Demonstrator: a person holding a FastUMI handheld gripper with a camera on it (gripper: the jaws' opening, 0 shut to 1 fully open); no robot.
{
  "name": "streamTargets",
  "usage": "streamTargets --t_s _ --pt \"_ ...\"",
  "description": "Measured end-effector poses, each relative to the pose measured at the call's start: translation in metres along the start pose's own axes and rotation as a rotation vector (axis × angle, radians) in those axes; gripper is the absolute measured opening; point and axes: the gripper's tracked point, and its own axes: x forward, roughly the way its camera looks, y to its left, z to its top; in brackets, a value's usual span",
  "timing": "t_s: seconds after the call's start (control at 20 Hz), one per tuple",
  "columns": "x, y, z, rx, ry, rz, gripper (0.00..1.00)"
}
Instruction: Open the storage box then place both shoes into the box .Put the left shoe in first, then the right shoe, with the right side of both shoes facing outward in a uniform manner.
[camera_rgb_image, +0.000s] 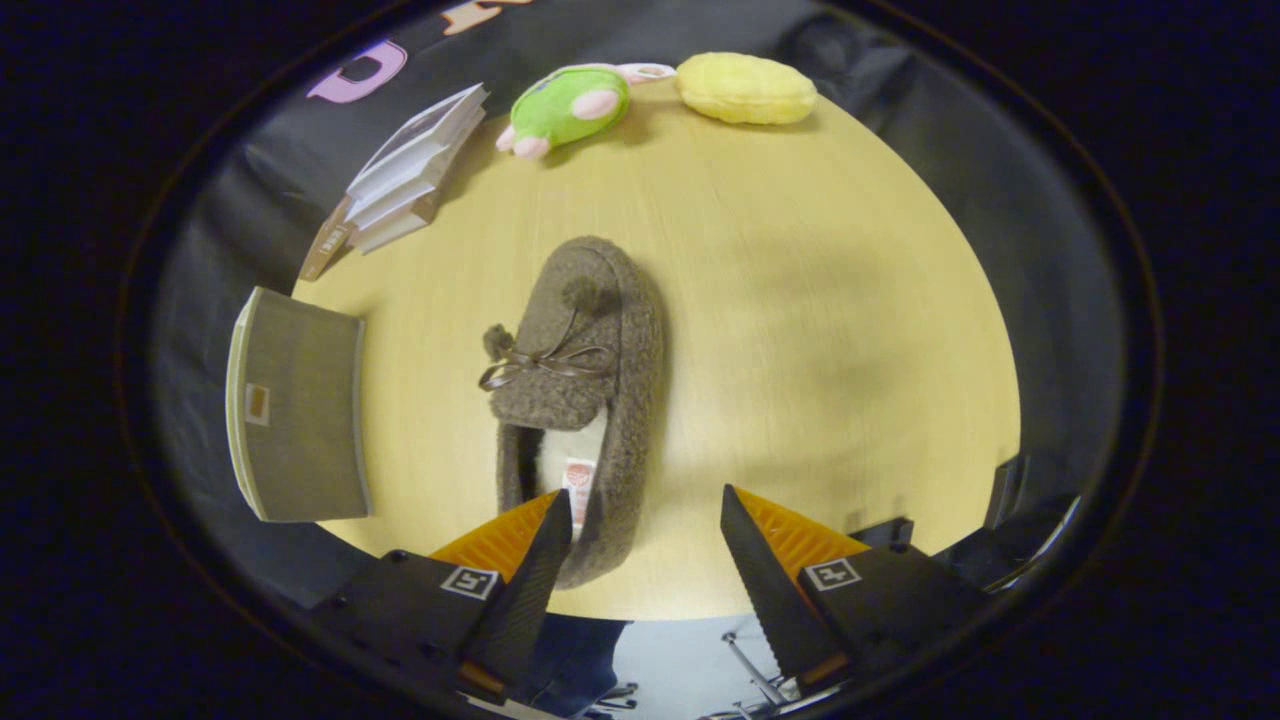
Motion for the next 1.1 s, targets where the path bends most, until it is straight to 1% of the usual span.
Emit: streamTargets --t_s 0.05,0.25,0.35,0.45,0.65,0.7,0.85,0.9,0.95,1.0,1.1 --pt "0.004 0.000 0.002 0.006 0.000 0.002 0.95" --pt "0.020 0.003 0.000 0.014 0.023 0.007 0.63" --pt "0.026 0.012 -0.003 0.006 0.043 0.027 0.47" --pt "0.031 0.013 -0.006 -0.002 0.060 0.006 0.31" --pt "0.031 0.013 -0.004 0.038 0.098 -0.011 0.15" --pt "0.031 0.013 -0.006 0.031 0.105 -0.002 0.07" --pt "0.030 0.012 -0.006 0.040 0.086 0.000 0.07" --pt "0.031 0.012 -0.004 0.045 0.083 0.005 0.04" --pt "0.029 0.010 -0.004 0.058 0.075 0.012 0.04" --pt "0.029 0.009 -0.006 0.083 0.077 0.023 0.04" --pt "0.021 0.014 -0.009 0.150 0.089 0.079 0.04"
